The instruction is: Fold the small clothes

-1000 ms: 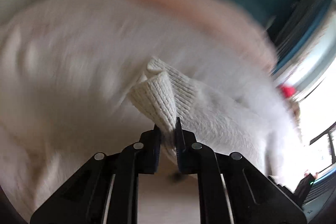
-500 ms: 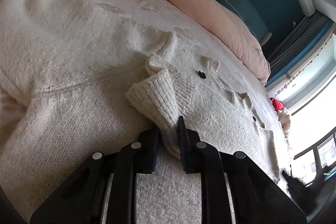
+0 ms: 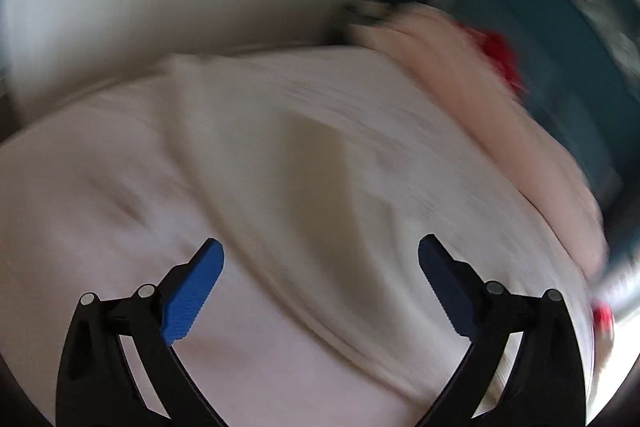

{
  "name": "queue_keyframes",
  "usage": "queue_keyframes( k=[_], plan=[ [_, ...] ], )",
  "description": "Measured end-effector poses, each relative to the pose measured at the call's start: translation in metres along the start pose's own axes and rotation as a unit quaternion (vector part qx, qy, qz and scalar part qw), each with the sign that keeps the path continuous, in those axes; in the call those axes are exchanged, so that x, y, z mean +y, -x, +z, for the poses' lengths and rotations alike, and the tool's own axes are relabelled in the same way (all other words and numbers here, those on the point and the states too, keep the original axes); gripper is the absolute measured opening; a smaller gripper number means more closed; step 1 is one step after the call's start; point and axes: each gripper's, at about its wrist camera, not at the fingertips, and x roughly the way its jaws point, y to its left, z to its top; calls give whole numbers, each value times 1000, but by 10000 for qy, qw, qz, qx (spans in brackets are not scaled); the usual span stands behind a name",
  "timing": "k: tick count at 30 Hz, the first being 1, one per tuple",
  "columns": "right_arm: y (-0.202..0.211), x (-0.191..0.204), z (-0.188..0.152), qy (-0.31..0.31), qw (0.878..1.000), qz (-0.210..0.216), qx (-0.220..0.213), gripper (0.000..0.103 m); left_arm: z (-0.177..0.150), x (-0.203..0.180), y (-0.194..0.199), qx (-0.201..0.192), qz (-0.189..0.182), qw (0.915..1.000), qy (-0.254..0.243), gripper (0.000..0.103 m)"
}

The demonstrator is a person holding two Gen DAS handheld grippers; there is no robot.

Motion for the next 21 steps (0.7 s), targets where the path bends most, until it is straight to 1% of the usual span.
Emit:
queue_keyframes(
  k=[1,2,4,5,6,7,8,9,10,11,12,13,15,16,17,18,20,21],
  plan=[
    [1,1,1,25,10000,-39,-13,22,16,18,-9,-2,261,9991,336,96],
    [2,2,-1,56,9999,-81,-27,22,26,31,-14,-26,401,9975,588,96],
    [0,6,-2,139,9997,-197,-48,23,48,63,-26,-104,474,9907,1267,95],
    [0,9,-2,204,9994,-274,-57,23,52,70,-30,-150,401,9885,1452,95],
    [0,11,-3,252,9991,-330,-68,23,56,73,-33,-287,347,9872,1531,91],
    [-1,13,-3,298,9988,-385,-79,23,56,70,-36,-333,377,9882,1449,84],
    [-2,13,-3,313,9987,-406,-83,23,59,65,-42,-273,267,9911,1277,47],
    [-2,14,-3,320,9986,-417,-87,23,62,58,-55,84,25,9940,1088,10],
    [-3,14,-3,320,9986,-421,-89,23,60,52,-61,267,18,9944,1024,13],
    [-3,14,-2,317,9986,-424,-89,24,61,43,-59,227,15,9949,978,11],
    [-3,14,-3,319,9985,-426,-93,24,63,31,-49,22,-83,9961,883,11],
    [-3,14,-2,322,9985,-429,-97,24,67,22,-40,-75,-181,9965,814,11],
    [-4,14,-3,319,9985,-432,-111,24,72,-10,-16,-261,-547,9967,546,10],
    [-4,14,-3,312,9985,-426,-119,24,73,-33,2,-390,-822,9953,336,10],
    [-5,14,-3,298,9986,-411,-127,24,71,-61,23,-502,-1131,9923,51,10],
    [-5,14,-3,282,9987,-397,-133,24,71,-77,40,-565,-1347,9891,-160,10],
    [-6,13,-3,252,9989,-366,-137,24,46,-140,81,-626,-1978,9747,-828,10],
    [-6,12,-3,238,9990,-347,-137,24,25,-174,104,-592,-2358,9625,-1202,10]
  ],
)
